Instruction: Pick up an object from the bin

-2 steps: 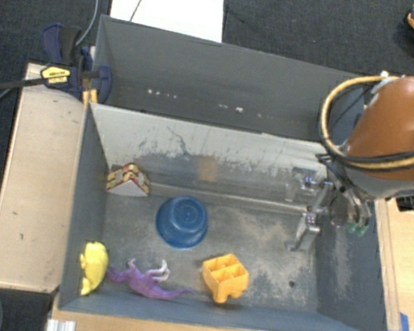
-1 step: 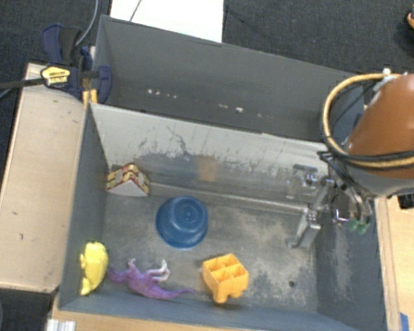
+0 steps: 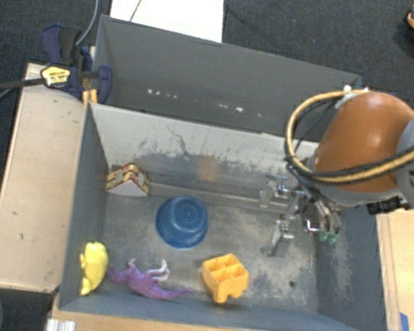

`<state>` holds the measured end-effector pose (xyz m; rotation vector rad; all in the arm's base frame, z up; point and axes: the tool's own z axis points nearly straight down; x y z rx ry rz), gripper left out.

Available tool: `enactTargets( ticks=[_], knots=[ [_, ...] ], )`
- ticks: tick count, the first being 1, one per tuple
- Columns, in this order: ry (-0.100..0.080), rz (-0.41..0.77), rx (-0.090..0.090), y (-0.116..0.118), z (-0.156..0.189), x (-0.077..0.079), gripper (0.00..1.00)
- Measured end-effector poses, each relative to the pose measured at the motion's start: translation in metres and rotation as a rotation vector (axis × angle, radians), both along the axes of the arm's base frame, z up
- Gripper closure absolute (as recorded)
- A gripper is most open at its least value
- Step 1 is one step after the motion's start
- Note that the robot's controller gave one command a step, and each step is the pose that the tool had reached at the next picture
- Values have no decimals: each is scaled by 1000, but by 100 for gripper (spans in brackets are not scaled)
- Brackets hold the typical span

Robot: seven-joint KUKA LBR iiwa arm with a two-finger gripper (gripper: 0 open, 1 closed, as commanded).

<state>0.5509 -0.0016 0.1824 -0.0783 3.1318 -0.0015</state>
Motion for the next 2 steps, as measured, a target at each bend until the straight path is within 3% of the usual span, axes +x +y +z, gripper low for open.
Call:
enactTargets(
  ticks=[1,2],
  knots=[
    [6,40,3,20,-34,-14,0],
    [2,-19,1,43,-29,-36,0]
  ],
)
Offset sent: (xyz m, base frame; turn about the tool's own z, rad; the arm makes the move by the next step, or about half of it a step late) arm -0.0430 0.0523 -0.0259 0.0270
